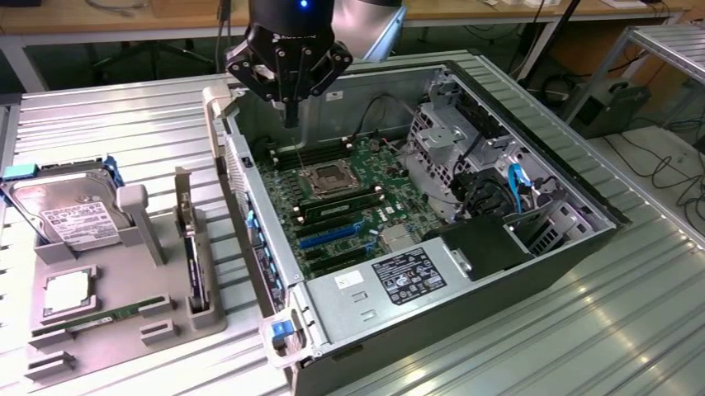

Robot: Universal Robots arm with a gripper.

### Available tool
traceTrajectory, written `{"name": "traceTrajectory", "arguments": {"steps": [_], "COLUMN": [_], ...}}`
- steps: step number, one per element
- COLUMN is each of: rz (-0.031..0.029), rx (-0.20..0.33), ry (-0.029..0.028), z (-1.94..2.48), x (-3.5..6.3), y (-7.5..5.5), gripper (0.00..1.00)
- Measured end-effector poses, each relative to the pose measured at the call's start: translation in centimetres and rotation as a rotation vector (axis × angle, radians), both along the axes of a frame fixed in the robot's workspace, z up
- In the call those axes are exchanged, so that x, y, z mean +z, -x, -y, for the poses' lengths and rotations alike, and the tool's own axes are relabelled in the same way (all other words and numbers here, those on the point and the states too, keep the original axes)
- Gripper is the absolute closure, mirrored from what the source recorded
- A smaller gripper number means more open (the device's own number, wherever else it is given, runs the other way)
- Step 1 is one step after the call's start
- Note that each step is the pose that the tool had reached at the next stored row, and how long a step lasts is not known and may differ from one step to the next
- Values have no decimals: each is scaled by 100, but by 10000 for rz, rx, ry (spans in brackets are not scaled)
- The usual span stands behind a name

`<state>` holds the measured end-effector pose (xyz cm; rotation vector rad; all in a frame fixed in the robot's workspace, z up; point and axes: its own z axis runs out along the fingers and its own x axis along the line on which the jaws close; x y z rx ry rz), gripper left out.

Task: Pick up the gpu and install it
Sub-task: 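Reach for the gpu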

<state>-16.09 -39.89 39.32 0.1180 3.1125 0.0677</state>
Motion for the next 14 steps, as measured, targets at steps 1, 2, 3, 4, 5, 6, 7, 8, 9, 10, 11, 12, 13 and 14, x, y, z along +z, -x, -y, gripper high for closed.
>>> {"name": "traceTrajectory", "arguments": {"steps": [1, 2, 3, 4, 5, 6, 7, 8, 9, 10, 11, 12, 13, 14], "rz": [0, 0, 0, 0, 1, 0, 0, 0, 0, 0, 0, 0, 0, 0], "rx": [0, 0, 2, 0, 0, 0, 1, 2, 0, 0, 1, 1, 1, -1], "ry": [0, 0, 0, 0, -1, 0, 1, 0, 0, 1, 1, 0, -1, 0], "z": [0, 0, 0, 0, 0, 0, 0, 0, 0, 0, 0, 0, 0, 0], "x": [0, 0, 0, 0, 0, 0, 0, 0, 0, 0, 0, 0, -1, 0], "y": [3, 8, 9, 14, 22, 22, 22, 24, 31, 32, 32, 33, 35, 41], "gripper": [89, 89, 89, 89, 89, 89, 89, 89, 89, 89, 89, 89, 89, 89]}}
